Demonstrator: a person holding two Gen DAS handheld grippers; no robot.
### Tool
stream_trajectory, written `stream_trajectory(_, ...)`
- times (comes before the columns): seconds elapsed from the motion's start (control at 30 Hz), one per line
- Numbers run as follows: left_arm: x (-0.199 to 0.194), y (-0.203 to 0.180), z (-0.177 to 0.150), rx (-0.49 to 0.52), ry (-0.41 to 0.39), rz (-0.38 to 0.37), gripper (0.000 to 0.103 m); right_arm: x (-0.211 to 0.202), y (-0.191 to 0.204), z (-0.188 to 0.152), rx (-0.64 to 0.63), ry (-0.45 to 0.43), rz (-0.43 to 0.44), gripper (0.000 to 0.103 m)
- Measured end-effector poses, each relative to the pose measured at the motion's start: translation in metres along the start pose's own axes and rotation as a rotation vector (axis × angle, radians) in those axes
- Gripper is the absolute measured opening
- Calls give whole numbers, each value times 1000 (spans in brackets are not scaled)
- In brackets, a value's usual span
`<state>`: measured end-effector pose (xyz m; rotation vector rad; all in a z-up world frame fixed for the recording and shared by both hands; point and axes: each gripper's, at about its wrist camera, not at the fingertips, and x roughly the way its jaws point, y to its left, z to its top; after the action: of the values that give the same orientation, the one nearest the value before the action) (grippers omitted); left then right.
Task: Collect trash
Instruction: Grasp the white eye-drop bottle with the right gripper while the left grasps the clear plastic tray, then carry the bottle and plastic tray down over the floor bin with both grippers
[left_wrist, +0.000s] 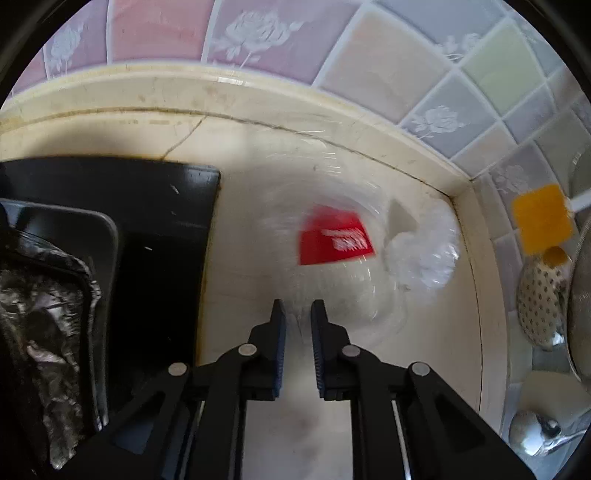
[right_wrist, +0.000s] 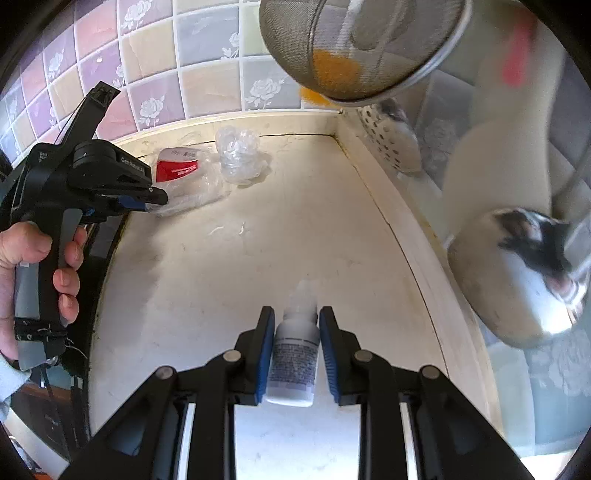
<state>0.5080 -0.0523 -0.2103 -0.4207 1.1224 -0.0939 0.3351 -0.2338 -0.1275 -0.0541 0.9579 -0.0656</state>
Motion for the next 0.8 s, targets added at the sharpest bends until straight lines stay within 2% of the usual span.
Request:
stream_trajectory(0.23, -40, -22, -35, 82, -18, -19, 8, -30, -3, -21, 41, -16, 40, 24)
stream_trajectory(0.4, -77, -25, -86, 129, -17, -31, 8, -46, -7, -38, 53, -20, 67, 24)
stream_trajectory(0.6, -126, -7, -157, 173, 3, -27, 8, -70, -11, -63, 53, -25, 104, 24)
stream_trajectory(0.8, -162, 10, -212, 231, 33, -33, 8, -91, -10, -92, 62, -18, 115, 24)
